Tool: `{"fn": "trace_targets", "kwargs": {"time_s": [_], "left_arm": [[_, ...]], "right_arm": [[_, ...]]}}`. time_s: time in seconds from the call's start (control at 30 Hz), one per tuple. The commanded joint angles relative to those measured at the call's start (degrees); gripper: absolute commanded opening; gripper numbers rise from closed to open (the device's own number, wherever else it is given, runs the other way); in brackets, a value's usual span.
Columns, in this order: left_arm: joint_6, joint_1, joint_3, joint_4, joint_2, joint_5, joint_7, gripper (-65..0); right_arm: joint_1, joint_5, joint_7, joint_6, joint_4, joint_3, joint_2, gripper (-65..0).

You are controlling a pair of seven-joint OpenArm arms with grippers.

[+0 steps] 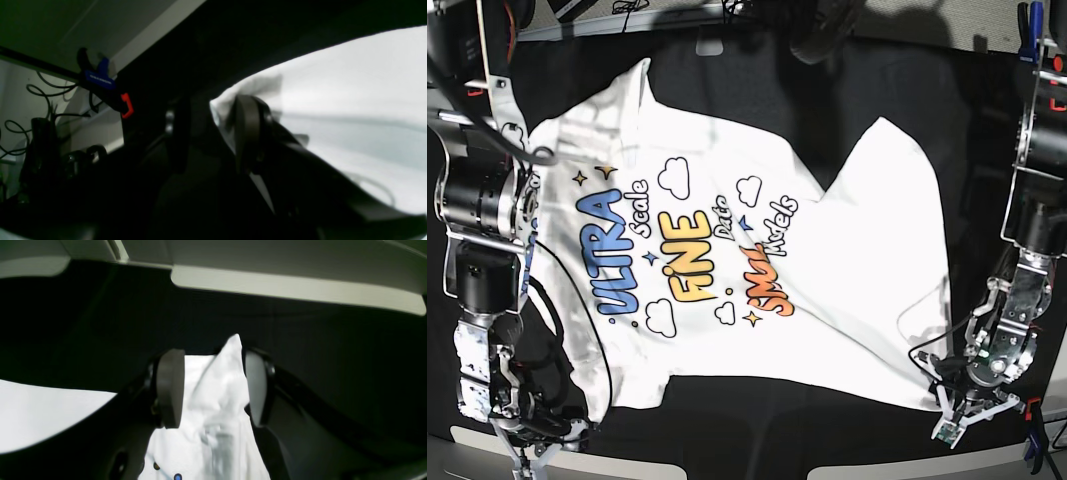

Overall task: Layout the t-shirt on the table in an organized manner, then fold the t-shirt properly
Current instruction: 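Lower the shirt onto the table with both grippers and release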

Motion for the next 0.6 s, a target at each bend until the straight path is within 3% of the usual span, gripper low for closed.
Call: {"fn": "trace_targets", "kwargs": {"time_s": [0.0, 0.1, 0.2, 0.57], "left_arm": [[1.29, -2.36, -0.37, 0.96, -0.46, 0.15, 0.24, -44.6], [-0.2, -2.73, -0.37, 0.96, -0.42, 0.17, 4.92, -44.8], [-1.97, -3.39, -0.37, 0.96, -1.05, 0.13, 4.72, -44.8], [-1.92, -6.73, -0.37, 0.96, -1.62, -3.39, 5.07, -44.8]], "right_arm": [[2.54, 0.57, 1.38, -0.2, 1.05, 0.2, 0.5, -35.9], [2.54, 0.57, 1.62, -0.2, 1.05, 0.2, 0.5, -35.9], [2.54, 0.81, 1.6, -0.2, 1.05, 0.2, 0.5, -35.9], [2.51, 0.79, -2.03, -0.2, 1.05, 0.2, 0.5, -35.9]]}}
